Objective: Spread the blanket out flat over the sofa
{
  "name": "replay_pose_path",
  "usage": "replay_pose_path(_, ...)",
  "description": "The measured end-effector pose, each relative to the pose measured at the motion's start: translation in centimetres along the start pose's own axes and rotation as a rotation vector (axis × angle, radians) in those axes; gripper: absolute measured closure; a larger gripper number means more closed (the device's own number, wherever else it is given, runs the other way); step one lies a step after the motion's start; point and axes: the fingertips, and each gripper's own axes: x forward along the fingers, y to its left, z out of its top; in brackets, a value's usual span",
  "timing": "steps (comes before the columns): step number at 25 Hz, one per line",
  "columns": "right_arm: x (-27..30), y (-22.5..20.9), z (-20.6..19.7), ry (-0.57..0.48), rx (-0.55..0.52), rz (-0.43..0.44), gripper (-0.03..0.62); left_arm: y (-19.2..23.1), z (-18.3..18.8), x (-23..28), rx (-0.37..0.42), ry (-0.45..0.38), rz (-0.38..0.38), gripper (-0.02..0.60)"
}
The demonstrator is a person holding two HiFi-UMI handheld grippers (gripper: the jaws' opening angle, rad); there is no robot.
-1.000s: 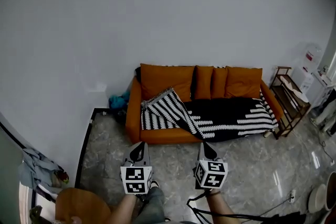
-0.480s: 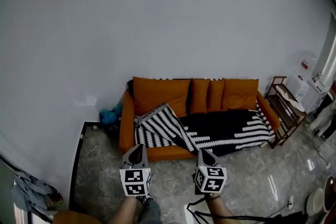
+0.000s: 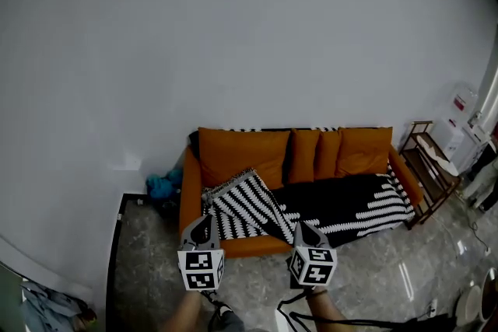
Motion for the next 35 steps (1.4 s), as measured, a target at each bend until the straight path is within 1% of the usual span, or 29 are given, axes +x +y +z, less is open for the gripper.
replay_pose_path(6, 5.4, 0.8, 1.9, 0.0, 0.006, -0.001, 0.589, 2.9, 0.4, 4.4, -0.002, 0.022, 0.001, 0.592)
replay_pose_path(14, 9.4, -0.2, 0.7, 0.05, 0.036, -0.017, 0.589, 5.0, -1.4, 7.9, -0.017, 0.078, 0.018, 0.592)
replay_pose_path(19, 12.8, -0.4, 0.7, 0.079, 0.013, 0.035, 0.589, 5.9, -2.3, 9.5, -0.057, 0.093, 0.078, 0.592)
replay_pose_path(23, 14.4, -0.3, 1.7, 0.071, -0.011, 0.085, 0.589, 5.9, -2.6, 10.2, -0.087, 0.093, 0.128, 0.592)
replay_pose_path(27, 16.5, -1.3, 2.9, 0.075, -0.032, 0.114, 0.589, 5.2, -2.3, 11.7, -0.09, 0.092, 0.153, 0.592)
replay_pose_path(31, 18.1, -1.7, 2.3, 0.103, -0.038, 0.137, 0.589, 4.9, -2.8, 12.9, -0.098, 0.116, 0.169, 0.592)
replay_pose_path(35, 20.1, -2.0, 0.8, 0.141, -0.021, 0.171, 0.589, 5.2, -4.7, 14.1, -0.108, 0.163, 0.191, 0.592)
